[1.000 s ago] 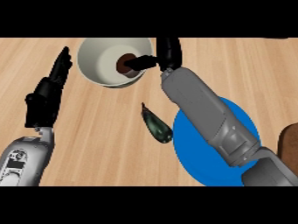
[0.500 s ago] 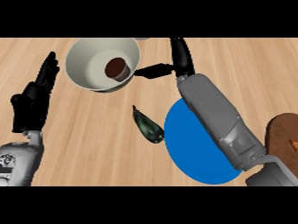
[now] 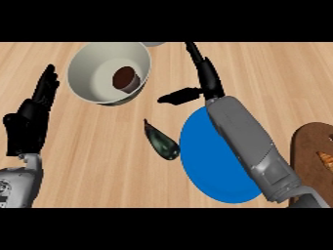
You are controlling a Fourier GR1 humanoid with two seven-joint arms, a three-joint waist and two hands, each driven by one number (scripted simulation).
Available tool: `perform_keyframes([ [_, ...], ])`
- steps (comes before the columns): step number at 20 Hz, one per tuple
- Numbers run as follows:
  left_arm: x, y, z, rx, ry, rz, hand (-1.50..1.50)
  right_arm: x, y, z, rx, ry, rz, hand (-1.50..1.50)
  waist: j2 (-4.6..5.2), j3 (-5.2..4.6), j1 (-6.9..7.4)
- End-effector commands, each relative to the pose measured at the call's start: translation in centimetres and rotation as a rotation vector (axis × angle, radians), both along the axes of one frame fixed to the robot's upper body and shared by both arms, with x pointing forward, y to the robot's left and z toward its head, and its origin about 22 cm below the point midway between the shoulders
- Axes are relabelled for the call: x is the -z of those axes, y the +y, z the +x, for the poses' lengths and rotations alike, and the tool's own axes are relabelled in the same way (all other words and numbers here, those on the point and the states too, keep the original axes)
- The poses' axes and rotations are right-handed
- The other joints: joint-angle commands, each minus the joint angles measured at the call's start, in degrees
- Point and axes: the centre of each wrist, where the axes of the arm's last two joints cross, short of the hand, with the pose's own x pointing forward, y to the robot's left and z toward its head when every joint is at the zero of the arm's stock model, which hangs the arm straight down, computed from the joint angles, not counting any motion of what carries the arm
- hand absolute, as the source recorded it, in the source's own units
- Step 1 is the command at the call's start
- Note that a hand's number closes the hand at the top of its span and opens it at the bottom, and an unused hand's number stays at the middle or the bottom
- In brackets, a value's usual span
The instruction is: Pick the cupcake from the plate and place it in the bowl
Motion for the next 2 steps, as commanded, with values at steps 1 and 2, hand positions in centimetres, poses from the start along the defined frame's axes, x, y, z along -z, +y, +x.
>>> perform_keyframes([
  [1, -1.1, 0.3, 0.0, -0.011, -0.007, -0.008, 0.0, 1.1, 0.3, -1.4, -0.023, 0.015, -0.002, -1.5, -0.19, -0.01, -0.45],
  [2, -0.2, -0.1, 0.3, -0.01, 0.002, -0.001, 0.0, 2.5, 0.6, -2.4, -0.036, 0.01, 0.002, -1.5, -0.13, -0.01, -0.26],
])
